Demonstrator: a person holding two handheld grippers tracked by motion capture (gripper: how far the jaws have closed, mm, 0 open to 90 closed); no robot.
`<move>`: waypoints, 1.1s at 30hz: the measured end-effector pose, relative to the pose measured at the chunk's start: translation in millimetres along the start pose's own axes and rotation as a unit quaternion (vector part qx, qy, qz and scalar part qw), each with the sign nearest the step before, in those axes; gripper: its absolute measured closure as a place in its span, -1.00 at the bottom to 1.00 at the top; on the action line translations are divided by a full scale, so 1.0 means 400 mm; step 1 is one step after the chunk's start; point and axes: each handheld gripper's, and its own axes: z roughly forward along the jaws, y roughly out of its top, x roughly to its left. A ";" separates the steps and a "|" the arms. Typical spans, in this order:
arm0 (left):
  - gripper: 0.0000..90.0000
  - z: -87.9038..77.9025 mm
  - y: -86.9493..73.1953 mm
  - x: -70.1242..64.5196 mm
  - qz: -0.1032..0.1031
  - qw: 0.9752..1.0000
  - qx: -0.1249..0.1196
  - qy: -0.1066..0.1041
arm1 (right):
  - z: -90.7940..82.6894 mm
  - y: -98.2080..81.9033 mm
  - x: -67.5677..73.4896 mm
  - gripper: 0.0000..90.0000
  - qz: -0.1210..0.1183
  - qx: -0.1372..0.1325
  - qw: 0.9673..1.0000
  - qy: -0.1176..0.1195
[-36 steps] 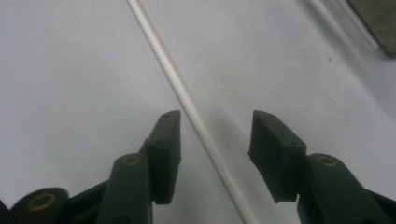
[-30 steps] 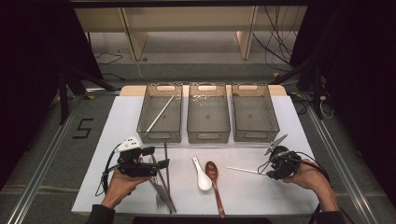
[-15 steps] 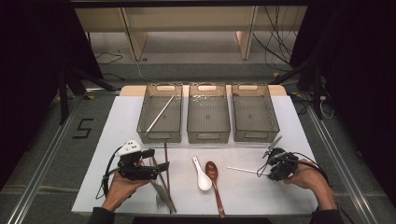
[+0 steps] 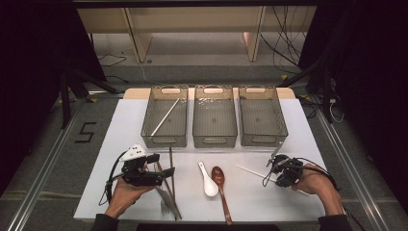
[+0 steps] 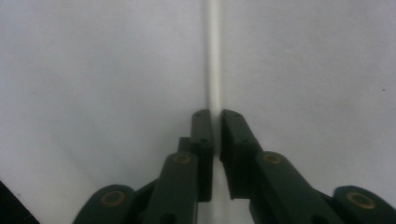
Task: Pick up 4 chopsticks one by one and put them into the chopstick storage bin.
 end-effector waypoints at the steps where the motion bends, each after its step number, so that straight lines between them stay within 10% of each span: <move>1: -0.64 0.000 0.000 0.000 0.000 1.000 0.000 0.000 | 0.001 0.001 0.002 0.89 0.001 0.000 1.000 -0.001; 8: -0.64 0.001 0.001 -0.001 0.000 1.000 0.002 0.002 | -0.005 0.000 0.007 0.90 -0.009 -0.001 1.000 0.000; 15: -0.64 0.001 0.002 -0.002 -0.002 1.000 0.003 0.004 | -0.071 0.001 0.021 0.90 -0.001 -0.066 0.998 -0.006; 22: -0.64 0.003 0.008 -0.008 -0.014 1.000 -0.002 0.002 | -0.134 0.014 0.032 0.90 0.025 -0.167 0.986 0.001; 33: -0.64 0.018 0.033 -0.051 -0.028 0.999 -0.011 -0.019 | -0.173 0.089 0.076 0.90 0.045 -0.254 0.966 0.016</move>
